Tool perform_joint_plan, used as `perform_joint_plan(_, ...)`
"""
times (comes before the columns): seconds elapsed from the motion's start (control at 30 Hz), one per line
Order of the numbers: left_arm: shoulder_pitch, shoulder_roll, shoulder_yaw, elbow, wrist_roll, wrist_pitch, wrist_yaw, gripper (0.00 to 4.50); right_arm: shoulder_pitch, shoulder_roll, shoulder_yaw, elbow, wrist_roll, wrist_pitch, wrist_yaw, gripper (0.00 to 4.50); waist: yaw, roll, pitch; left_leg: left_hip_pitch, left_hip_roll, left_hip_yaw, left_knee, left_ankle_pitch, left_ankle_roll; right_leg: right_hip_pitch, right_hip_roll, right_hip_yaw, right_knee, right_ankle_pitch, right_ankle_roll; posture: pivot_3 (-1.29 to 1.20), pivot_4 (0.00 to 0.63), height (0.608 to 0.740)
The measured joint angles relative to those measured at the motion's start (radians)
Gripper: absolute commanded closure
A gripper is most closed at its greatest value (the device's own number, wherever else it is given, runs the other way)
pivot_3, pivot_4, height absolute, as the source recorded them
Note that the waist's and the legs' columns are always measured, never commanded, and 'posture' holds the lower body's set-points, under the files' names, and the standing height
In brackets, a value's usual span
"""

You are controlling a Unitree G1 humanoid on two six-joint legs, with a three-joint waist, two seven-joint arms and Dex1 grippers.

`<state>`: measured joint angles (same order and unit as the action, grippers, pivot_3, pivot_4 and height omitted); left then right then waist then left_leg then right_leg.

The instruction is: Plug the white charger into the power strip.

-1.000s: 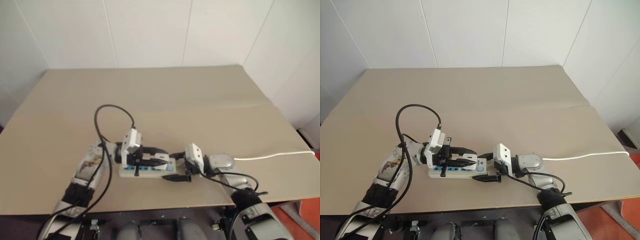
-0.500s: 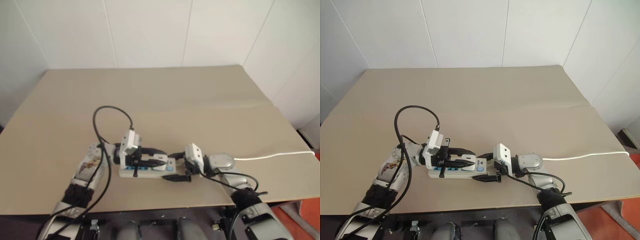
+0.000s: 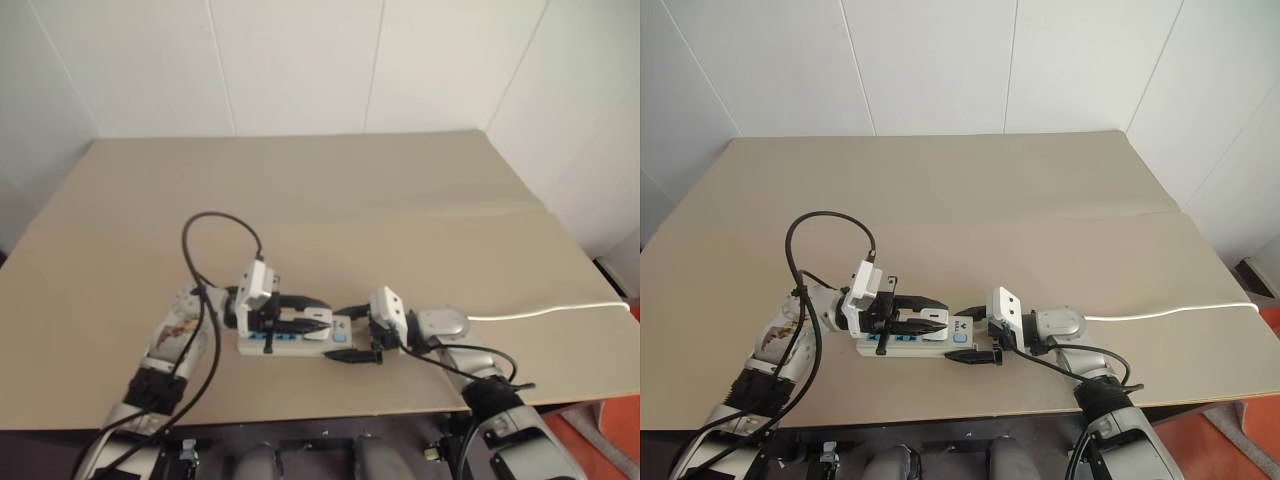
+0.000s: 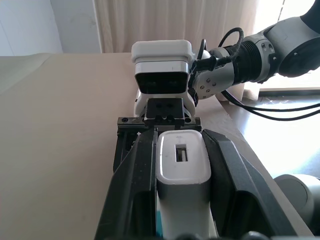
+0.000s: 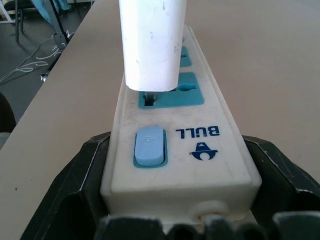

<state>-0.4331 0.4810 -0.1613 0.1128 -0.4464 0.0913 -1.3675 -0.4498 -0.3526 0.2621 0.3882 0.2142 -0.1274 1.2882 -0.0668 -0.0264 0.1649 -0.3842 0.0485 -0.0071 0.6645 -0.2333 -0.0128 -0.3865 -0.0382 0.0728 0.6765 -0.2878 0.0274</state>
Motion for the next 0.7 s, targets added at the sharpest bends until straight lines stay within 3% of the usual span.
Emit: perform_joint_plan(0.7, 0.023, 0.019, 0.024, 0.001, -0.019, -0.014, -0.014, 3.46, 0.005, -0.003, 0.002, -0.009, 0.002, 0.004, 0.004, 1.07, 0.000, 0.000, 0.000, 0.000, 0.000, 0.000, -0.004, 0.000, 0.000, 0.000, 0.000, 0.000, -0.004, 0.000, 0.000, 0.00, 0.150, 0.740)
